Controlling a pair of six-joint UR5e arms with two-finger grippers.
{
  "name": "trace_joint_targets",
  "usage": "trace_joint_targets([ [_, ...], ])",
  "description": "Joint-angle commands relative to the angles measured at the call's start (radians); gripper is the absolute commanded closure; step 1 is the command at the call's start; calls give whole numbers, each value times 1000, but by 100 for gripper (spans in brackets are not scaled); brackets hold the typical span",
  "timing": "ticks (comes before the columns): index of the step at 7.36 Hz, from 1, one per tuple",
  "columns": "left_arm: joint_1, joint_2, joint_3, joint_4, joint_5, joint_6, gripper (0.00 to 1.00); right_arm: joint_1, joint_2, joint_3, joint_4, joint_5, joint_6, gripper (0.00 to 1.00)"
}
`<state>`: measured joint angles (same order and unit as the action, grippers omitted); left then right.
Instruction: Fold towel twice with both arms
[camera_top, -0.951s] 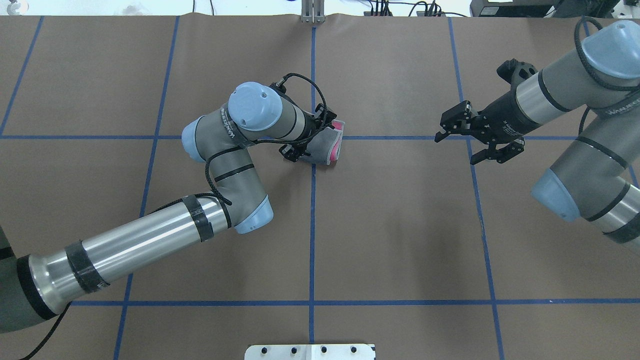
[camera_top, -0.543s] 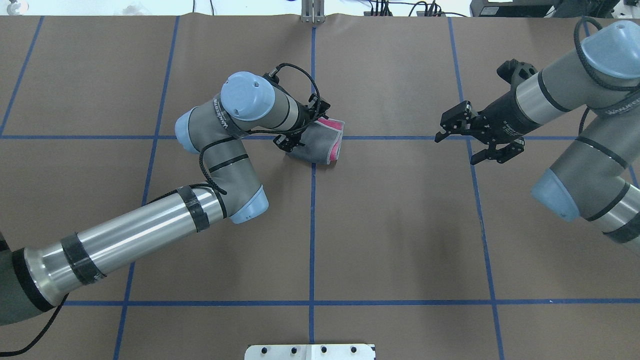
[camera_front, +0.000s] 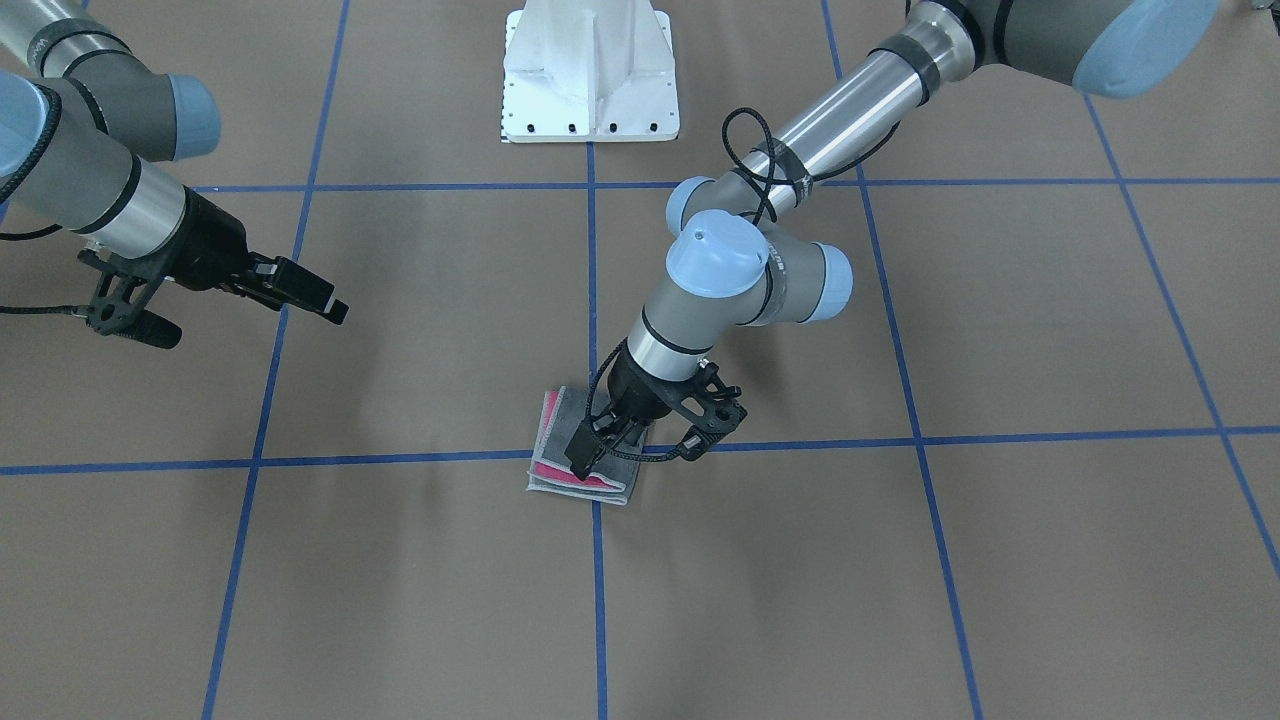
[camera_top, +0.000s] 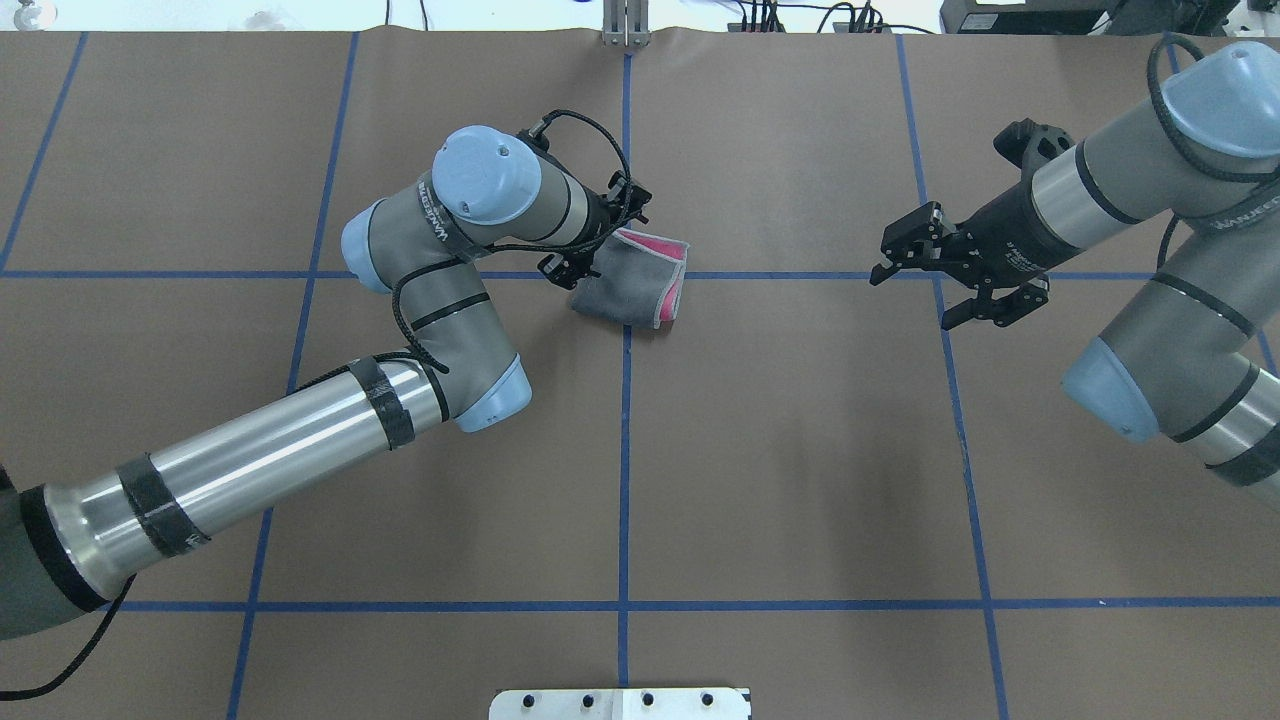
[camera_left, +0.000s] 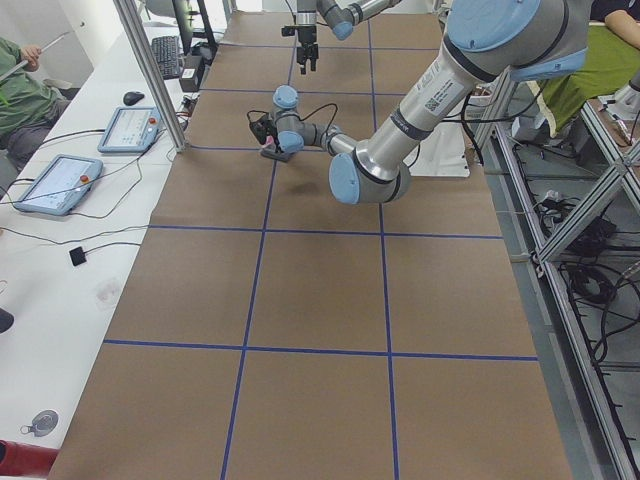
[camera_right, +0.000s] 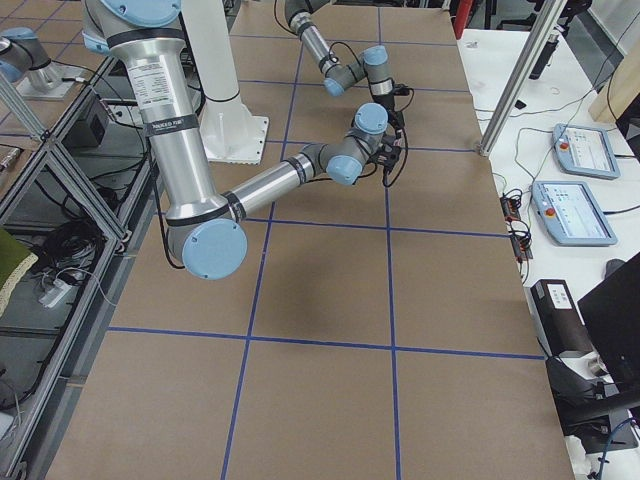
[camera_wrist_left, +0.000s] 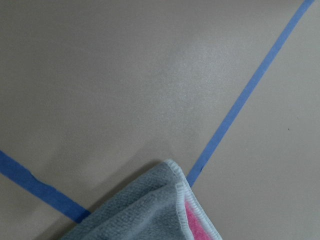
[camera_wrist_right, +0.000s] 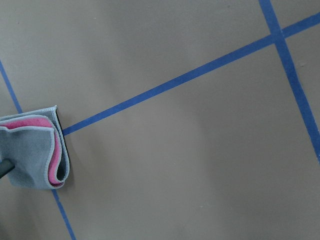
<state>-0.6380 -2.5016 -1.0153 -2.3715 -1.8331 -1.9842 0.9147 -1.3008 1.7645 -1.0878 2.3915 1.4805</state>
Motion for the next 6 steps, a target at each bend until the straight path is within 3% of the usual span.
trace_joint_targets([
  [1, 1, -14, 18, 0, 2, 1, 8, 4, 2, 0, 0, 0, 0, 0],
  [6, -55, -14, 47, -5, 48, 63, 7, 26, 5, -4, -4, 0, 0, 0],
])
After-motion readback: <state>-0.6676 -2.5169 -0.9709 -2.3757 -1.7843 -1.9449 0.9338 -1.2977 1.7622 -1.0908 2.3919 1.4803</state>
